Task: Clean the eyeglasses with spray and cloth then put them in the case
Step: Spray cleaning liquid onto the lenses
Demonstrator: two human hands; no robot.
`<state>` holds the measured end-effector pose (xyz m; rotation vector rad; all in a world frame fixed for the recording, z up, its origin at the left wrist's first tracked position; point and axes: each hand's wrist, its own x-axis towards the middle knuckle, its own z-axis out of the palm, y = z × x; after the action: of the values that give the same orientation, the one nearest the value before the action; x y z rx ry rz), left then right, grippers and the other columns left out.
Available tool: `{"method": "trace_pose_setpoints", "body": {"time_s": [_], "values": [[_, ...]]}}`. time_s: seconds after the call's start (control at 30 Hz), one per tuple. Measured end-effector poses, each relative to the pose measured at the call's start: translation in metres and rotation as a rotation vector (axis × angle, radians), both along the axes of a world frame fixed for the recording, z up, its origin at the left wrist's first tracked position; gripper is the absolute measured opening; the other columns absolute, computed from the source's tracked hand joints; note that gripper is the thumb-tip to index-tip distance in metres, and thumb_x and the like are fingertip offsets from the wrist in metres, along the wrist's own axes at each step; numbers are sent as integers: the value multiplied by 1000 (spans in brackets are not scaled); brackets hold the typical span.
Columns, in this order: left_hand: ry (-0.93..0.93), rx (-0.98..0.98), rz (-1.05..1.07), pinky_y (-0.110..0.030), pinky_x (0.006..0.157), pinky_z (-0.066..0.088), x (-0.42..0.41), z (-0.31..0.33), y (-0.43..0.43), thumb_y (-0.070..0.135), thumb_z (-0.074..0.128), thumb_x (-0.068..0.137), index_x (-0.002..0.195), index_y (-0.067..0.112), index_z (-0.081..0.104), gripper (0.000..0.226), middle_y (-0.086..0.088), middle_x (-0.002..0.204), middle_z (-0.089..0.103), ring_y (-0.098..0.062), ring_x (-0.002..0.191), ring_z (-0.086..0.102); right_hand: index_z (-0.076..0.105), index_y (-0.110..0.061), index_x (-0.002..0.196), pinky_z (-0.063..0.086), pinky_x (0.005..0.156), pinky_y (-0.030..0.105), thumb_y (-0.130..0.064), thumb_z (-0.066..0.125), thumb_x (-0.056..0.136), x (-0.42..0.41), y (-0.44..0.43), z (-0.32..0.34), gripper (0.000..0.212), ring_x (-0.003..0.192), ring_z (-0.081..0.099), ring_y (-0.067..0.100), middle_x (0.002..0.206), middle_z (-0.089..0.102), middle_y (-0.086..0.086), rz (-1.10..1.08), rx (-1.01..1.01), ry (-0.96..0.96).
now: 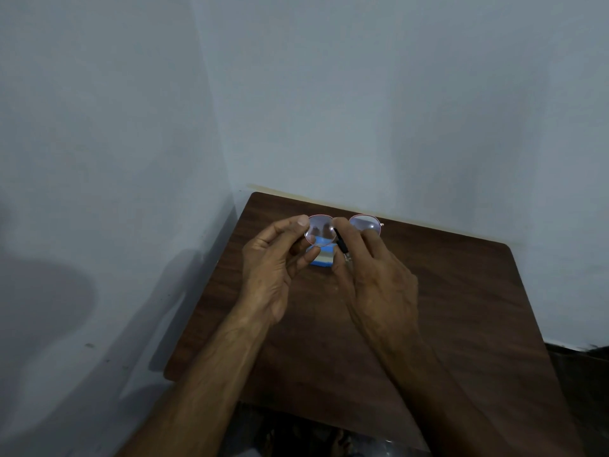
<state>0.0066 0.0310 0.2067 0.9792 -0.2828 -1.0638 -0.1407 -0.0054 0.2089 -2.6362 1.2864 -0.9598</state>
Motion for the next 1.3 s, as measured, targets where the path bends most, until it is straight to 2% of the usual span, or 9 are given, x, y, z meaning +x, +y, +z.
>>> {"method": "trace_pose_setpoints", "body": {"time_s": [0.13,0.27,0.4,0.57,0.8,0.97,1.07,1.2,1.3], "values": [[6,-1,6,-29,73,65,3,-2,0,12,75,92,108,6,78,17,-14,109,76,-30,105,70,44,-26,146,50,53,29,-28,61,96,1,0,0,53,80,70,21,124,67,7,-37,-7,-12],[4,7,7,-29,72,65,2,-4,1,10,74,93,109,5,77,17,-14,107,77,-31,105,69,36,-31,151,59,55,37,-33,51,101,0,0,1,52,89,71,22,134,63,7,-47,14,-11],[4,28,4,-30,73,66,-1,-6,0,10,74,94,107,7,78,14,-12,104,78,-28,101,71,38,-29,146,60,54,38,-36,47,103,1,1,3,44,84,71,22,128,65,6,-44,11,-45],[35,26,0,-28,70,64,-2,-5,0,9,75,92,97,12,81,9,-12,100,78,-24,94,72,33,-36,153,62,56,42,-44,38,102,-2,2,2,52,89,71,19,128,65,1,-59,66,-146],[51,50,-9,-26,67,64,3,-4,1,20,80,77,98,14,80,22,-8,100,79,-18,91,74,29,-37,159,61,58,43,-39,44,103,-24,-4,-7,57,89,67,16,120,63,0,-95,92,-204],[51,65,-24,-25,66,64,1,-4,0,13,77,88,97,14,80,9,-5,95,79,-13,86,74,40,-31,153,54,58,30,-34,52,107,-34,-7,-19,48,83,59,9,113,61,-1,-117,71,-124],[43,73,-31,-24,66,63,-1,-4,0,12,75,90,99,13,80,10,-5,95,79,-12,83,74,44,-32,148,56,59,32,-34,57,105,-37,-9,-25,45,85,64,13,114,63,-1,-144,72,-119],[32,79,-29,-24,65,63,0,-5,-1,12,75,90,100,13,79,11,-4,94,80,-12,84,75,36,-38,151,59,62,38,-30,65,102,-39,-15,-26,57,86,67,16,120,63,-1,-173,116,-155],[26,82,-28,-24,66,63,1,-5,-1,12,74,91,100,13,79,11,-3,93,80,-12,83,75,38,-35,149,58,62,35,-26,66,102,-41,-16,-25,55,86,68,17,118,65,1,-143,83,-161]]}}
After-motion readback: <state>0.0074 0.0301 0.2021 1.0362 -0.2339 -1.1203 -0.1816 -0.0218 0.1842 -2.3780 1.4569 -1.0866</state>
